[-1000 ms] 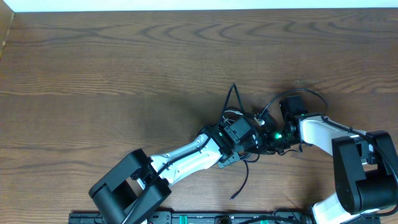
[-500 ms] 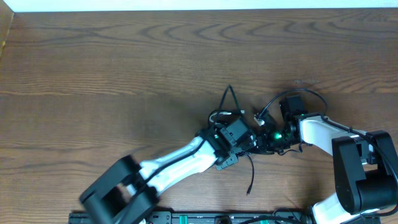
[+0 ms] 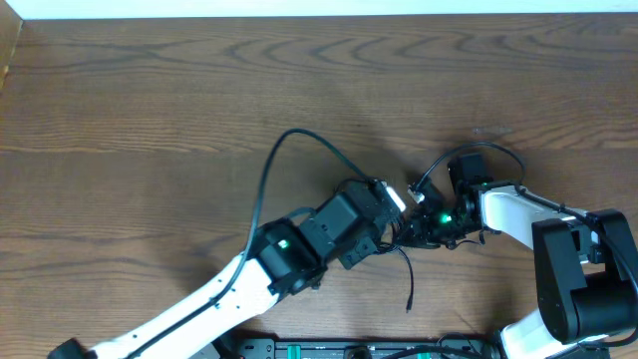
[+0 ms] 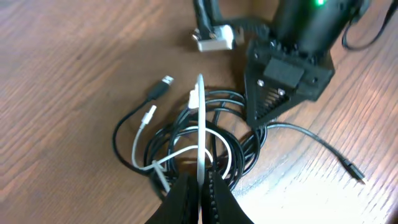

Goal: Untangle cables

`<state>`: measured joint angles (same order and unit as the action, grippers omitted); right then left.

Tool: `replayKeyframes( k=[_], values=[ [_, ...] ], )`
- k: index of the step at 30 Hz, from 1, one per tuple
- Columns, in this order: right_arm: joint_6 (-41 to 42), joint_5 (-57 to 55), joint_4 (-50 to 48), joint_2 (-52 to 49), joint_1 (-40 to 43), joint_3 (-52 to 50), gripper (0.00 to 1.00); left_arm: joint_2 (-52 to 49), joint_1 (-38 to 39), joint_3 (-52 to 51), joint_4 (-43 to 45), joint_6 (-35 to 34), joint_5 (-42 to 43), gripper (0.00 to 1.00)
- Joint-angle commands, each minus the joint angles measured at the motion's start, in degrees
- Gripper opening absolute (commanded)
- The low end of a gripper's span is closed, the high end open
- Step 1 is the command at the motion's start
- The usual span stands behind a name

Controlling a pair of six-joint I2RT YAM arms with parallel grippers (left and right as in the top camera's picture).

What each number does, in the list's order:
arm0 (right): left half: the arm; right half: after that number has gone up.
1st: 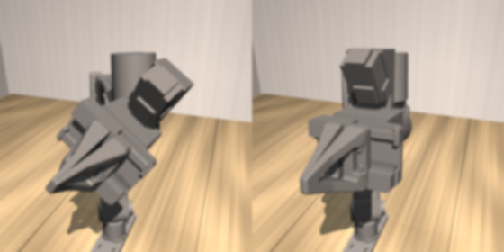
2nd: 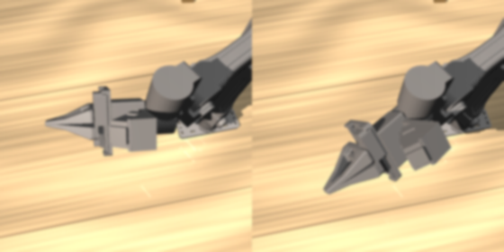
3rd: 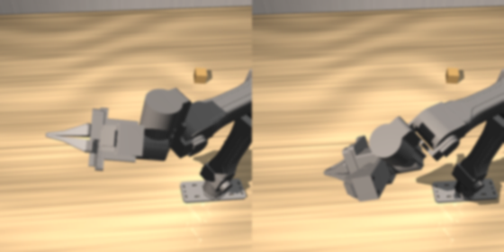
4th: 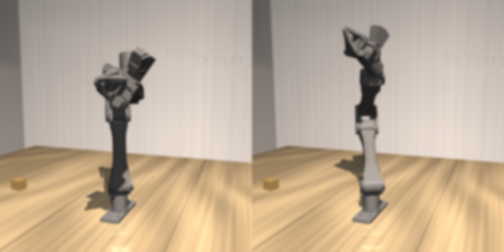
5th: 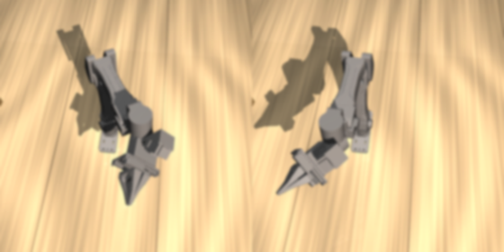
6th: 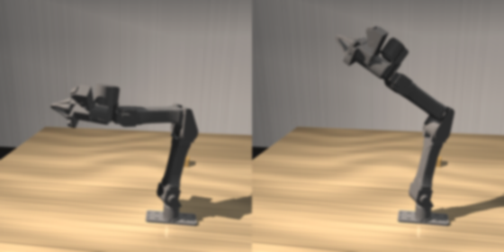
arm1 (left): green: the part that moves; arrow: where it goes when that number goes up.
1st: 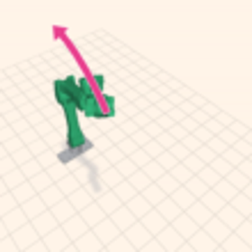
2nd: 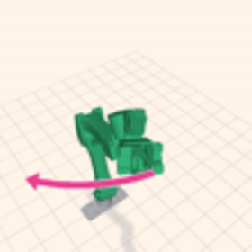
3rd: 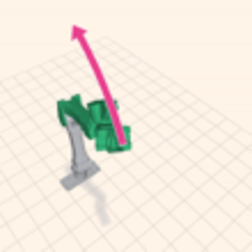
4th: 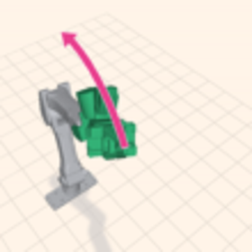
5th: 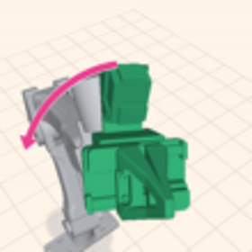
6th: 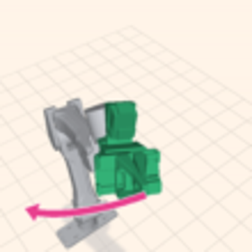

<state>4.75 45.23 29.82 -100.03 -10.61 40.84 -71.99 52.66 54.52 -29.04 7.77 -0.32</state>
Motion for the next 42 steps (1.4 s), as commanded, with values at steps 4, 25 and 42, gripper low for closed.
replayKeyframes(
  k=[4,25,42],
  values=[
    [5.46,-12.52,0.00,-0.48,0.44,0.55,0.01,3.39,-5.79,0.35,-1.18,-8.17,-0.37,0.08],
    [9.16,-15.82,-0.50,-0.48,0.13,0.55,0.18,-9.94,-15.30,-0.04,-12.94,-22.08,0.66,0.08],
    [13.38,-15.45,-0.22,-0.50,0.00,0.55,0.36,-16.04,-15.37,1.97,-15.96,-22.03,8.72,0.12]
  ],
)
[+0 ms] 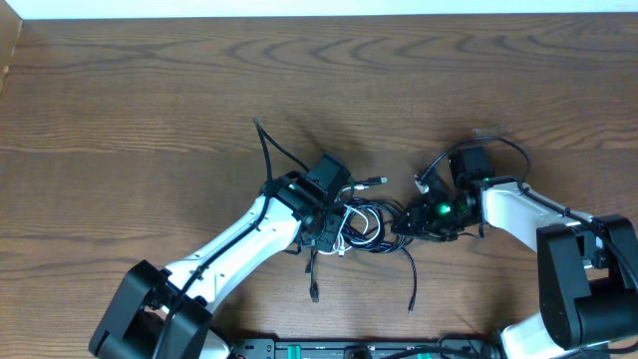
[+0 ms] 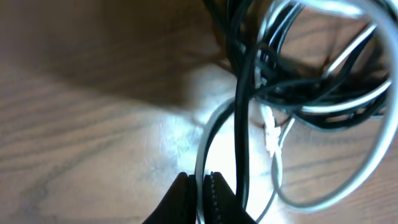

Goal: Untangle cables

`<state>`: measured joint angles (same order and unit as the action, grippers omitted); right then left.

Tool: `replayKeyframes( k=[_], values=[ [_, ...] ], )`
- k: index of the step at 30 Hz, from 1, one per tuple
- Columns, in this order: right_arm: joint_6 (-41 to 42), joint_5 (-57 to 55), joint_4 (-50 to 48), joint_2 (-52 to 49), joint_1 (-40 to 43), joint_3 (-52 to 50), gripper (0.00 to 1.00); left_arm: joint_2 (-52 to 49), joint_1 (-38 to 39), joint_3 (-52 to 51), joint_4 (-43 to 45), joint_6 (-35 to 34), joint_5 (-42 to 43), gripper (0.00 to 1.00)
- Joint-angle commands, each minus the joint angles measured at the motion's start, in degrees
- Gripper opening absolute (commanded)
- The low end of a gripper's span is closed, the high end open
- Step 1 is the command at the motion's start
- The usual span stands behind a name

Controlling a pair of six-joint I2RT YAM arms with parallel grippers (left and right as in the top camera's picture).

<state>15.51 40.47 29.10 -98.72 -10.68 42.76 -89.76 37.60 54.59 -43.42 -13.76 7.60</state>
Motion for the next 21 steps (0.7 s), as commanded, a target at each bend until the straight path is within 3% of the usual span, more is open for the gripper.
replayKeyframes(
  k=[1,5,7,10,11,13,14,21],
  values=[
    [2.69,-10.08,0.48,-1.79,0.07,-1.38,0.36,2.16,-0.31,2.60,-2.34,-0.52,0.81,0.12],
    [2.67,-9.46,0.44,-1.79,-0.68,-1.38,0.38,4.02,-0.33,5.27,-4.74,-1.68,0.79,0.14],
    [2.69,-9.44,0.46,-1.79,-1.38,-1.38,0.39,5.44,-0.79,5.84,-5.25,-3.45,0.79,0.22],
    [2.71,-9.44,0.42,-1.81,-2.47,-1.38,0.40,6.38,-2.95,5.84,-5.79,-6.01,0.83,0.25],
    [2.73,-9.44,0.26,-1.79,-2.84,-1.38,0.40,6.43,-3.87,5.84,-5.92,-6.82,0.85,0.30],
    [2.75,-9.46,0.02,-1.81,-3.54,-1.38,0.42,6.38,-5.90,5.81,-6.03,-7.54,1.66,0.51],
    [2.97,-9.49,-0.20,-1.79,-3.87,-1.38,0.42,6.32,-7.08,5.81,-5.99,-7.54,2.95,0.57],
    [7.58,-9.53,-2.80,-1.79,-6.40,-1.38,0.43,6.25,-12.04,5.60,-5.60,-7.58,8.70,0.76]
  ],
)
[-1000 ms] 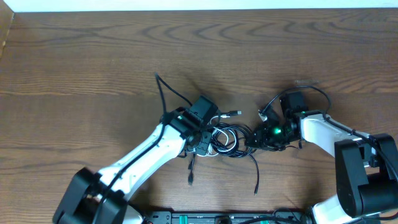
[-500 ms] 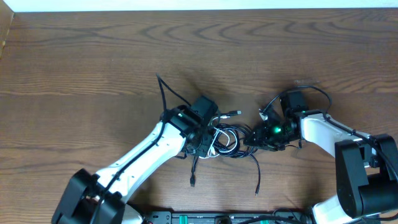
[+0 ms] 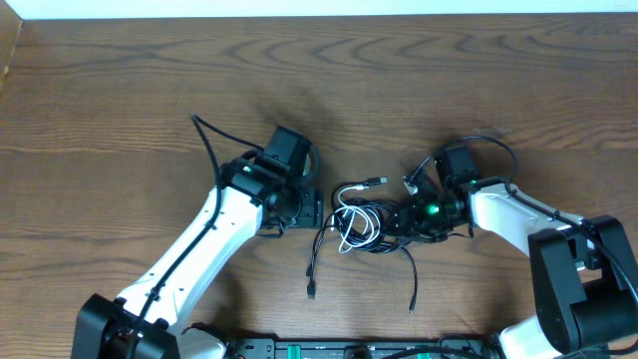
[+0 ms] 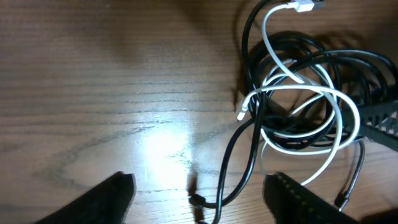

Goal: Untangle cables

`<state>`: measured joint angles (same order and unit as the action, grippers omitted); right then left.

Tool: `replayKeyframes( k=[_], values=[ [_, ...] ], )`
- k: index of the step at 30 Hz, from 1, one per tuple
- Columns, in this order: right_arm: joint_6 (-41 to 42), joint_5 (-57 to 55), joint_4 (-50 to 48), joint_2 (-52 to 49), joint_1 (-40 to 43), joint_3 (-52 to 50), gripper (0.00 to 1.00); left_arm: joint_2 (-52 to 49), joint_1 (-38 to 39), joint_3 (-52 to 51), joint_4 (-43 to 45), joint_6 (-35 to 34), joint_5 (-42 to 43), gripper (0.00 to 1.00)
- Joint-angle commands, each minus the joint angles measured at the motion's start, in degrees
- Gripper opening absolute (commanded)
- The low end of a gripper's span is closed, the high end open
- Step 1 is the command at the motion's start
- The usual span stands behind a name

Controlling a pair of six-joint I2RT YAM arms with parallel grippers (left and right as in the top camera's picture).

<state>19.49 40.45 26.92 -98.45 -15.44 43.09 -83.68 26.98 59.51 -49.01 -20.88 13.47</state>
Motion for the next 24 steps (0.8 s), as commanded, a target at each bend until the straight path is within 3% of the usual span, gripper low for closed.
replayKeyframes(
  k=[1,9,14,19,24],
  values=[
    [4.61,-9.97,-0.87,-2.05,-2.10,-1.70,0.43,0.09,-1.60,0.63,-0.02,-0.46,2.84,0.79],
    [8.81,-17.09,-1.36,-2.05,-7.30,-1.68,0.58,-0.55,-1.68,0.61,-1.11,1.27,1.92,0.86],
    [8.79,-15.13,1.53,-0.83,-7.23,1.68,0.67,-0.55,-3.06,0.63,-1.79,1.97,1.99,0.91],
    [6.23,-15.02,9.44,3.28,-7.61,7.67,0.69,-0.55,-6.51,0.63,-2.84,2.34,5.09,0.92],
    [6.21,-13.81,11.17,6.73,-8.61,8.48,0.71,-0.55,-8.24,0.61,-3.06,4.79,7.30,0.92]
  ],
)
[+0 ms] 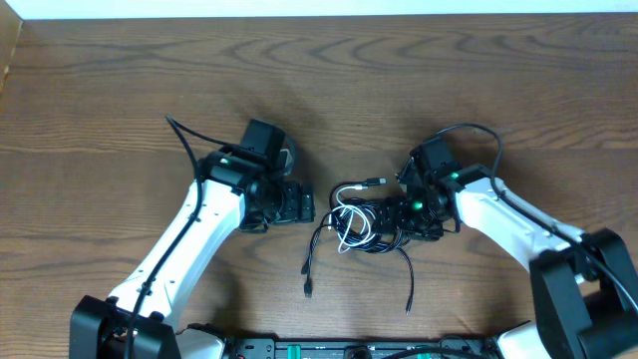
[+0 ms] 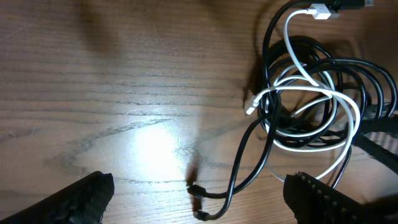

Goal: Untangle cables

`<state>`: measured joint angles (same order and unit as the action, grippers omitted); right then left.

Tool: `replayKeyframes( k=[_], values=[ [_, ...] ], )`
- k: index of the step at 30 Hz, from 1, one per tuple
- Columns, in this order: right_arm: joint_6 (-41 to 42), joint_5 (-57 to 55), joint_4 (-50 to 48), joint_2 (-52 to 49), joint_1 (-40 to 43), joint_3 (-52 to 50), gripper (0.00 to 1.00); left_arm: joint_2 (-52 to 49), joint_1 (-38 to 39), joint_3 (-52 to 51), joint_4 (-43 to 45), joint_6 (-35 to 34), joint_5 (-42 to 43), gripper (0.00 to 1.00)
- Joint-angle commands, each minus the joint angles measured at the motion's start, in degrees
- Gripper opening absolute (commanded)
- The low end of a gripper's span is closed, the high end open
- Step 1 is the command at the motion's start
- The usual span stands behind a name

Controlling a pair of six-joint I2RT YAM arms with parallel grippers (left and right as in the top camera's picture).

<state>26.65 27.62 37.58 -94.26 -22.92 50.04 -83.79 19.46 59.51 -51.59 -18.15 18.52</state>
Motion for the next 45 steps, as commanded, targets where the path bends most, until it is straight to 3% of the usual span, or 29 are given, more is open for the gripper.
replayKeyframes(
  k=[1,4,5,8,12,15,22,29,34,39,41,43,45],
  values=[
    [-0.96,-0.17,1.01,2.60,-1.57,1.53,0.70,-0.44,-0.76,0.61,-0.48,2.03,2.25,0.92],
    [-0.96,1.09,3.10,2.58,-3.93,0.87,0.66,-0.44,-0.74,0.61,-0.44,2.05,2.25,0.92],
    [-0.94,1.09,3.61,2.58,-4.66,0.63,0.60,-0.44,-0.74,0.61,-0.44,2.03,2.25,0.92],
    [2.19,1.01,4.63,2.54,-8.55,-1.33,0.26,-0.44,-0.74,0.61,-0.46,2.05,2.23,0.91],
    [8.46,-3.37,3.52,2.54,-12.00,-3.91,0.16,-0.44,-0.74,0.61,-0.46,2.03,2.25,0.91],
    [14.49,-8.61,3.28,2.54,-13.62,-5.70,0.01,-0.44,-0.74,0.61,-0.63,2.05,2.23,0.91],
    [18.08,-14.69,-1.51,2.54,-15.39,-10.21,0.01,-0.44,-0.74,0.61,-1.09,2.89,2.25,0.91],
    [11.80,-24.74,-1.44,2.54,-11.78,-8.70,0.01,-0.44,-0.74,0.61,-1.75,3.32,2.47,0.91],
    [8.11,-25.75,-2.21,2.54,-5.95,-6.12,0.01,-0.44,-0.74,0.61,-3.30,13.14,10.03,0.91],
    [1.44,-20.20,-6.82,2.54,-1.99,-5.62,0.01,-0.44,-0.74,0.61,-6.25,16.02,10.43,0.91],
    [-0.76,-15.65,-7.76,2.54,-1.46,-5.60,0.16,-0.44,-0.72,0.61,-7.41,16.00,10.43,0.91],
    [-3.76,-10.03,-8.13,2.56,-0.83,-5.38,0.45,-0.44,-0.48,0.61,-8.44,16.00,10.43,0.91],
    [-5.62,-5.73,-7.82,2.56,0.24,-4.55,0.55,-0.44,0.24,0.61,-9.09,16.00,10.43,0.91]
  ],
)
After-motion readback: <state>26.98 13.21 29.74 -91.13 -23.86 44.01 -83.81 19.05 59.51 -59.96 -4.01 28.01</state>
